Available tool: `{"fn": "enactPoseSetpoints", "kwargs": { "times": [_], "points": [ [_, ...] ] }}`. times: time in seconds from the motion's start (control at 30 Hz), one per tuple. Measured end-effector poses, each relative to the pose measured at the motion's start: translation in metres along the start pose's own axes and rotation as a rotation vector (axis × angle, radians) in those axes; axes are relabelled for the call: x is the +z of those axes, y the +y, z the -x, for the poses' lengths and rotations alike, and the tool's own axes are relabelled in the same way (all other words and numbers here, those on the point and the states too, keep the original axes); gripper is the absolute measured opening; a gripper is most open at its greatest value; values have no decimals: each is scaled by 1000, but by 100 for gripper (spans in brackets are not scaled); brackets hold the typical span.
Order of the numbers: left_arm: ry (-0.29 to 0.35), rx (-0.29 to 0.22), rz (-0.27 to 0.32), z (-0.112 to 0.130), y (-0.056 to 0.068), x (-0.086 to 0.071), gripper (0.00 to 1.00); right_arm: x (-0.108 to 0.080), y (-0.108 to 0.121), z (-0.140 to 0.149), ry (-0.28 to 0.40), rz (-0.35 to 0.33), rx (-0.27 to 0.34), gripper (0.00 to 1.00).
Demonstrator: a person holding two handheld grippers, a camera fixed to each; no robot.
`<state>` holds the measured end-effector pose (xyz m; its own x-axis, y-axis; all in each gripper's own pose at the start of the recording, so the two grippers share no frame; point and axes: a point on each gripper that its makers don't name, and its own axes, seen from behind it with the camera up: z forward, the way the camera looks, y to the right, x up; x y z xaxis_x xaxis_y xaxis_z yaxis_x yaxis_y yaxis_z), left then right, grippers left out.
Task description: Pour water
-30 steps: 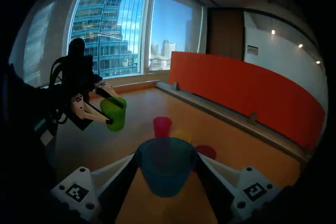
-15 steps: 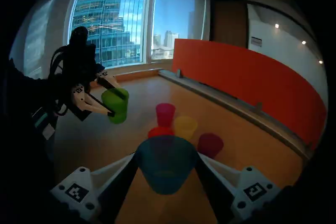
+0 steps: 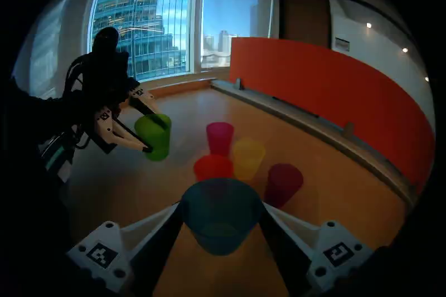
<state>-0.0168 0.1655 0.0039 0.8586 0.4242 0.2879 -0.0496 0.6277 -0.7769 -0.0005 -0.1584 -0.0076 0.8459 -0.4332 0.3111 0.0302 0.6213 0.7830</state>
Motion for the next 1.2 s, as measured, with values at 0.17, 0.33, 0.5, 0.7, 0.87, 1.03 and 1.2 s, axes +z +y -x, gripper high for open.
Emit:
{"fn": "enactPoseSetpoints", "kwargs": {
  "times": [0.17,0.33,0.5,0.7,0.87,1.03,1.2],
  "points": [
    [-32,-11,14,12,1,8,85,7,0,8,-19,-2,-6,93],
    [-57,-9,31,21,3,16,85,14,0,16,-37,-7,-5,93],
    [-78,-7,41,28,4,24,85,19,1,26,-57,-9,-8,93],
    [-100,-7,60,36,8,32,85,24,1,38,-81,-14,-5,93],
    [-118,1,66,42,7,37,85,29,0,45,-95,-19,-4,93],
    [-132,5,78,47,9,40,85,33,-2,53,-110,-23,-3,93],
    [-139,5,82,52,9,43,85,37,-3,61,-124,-26,-3,93]
  ]
}}
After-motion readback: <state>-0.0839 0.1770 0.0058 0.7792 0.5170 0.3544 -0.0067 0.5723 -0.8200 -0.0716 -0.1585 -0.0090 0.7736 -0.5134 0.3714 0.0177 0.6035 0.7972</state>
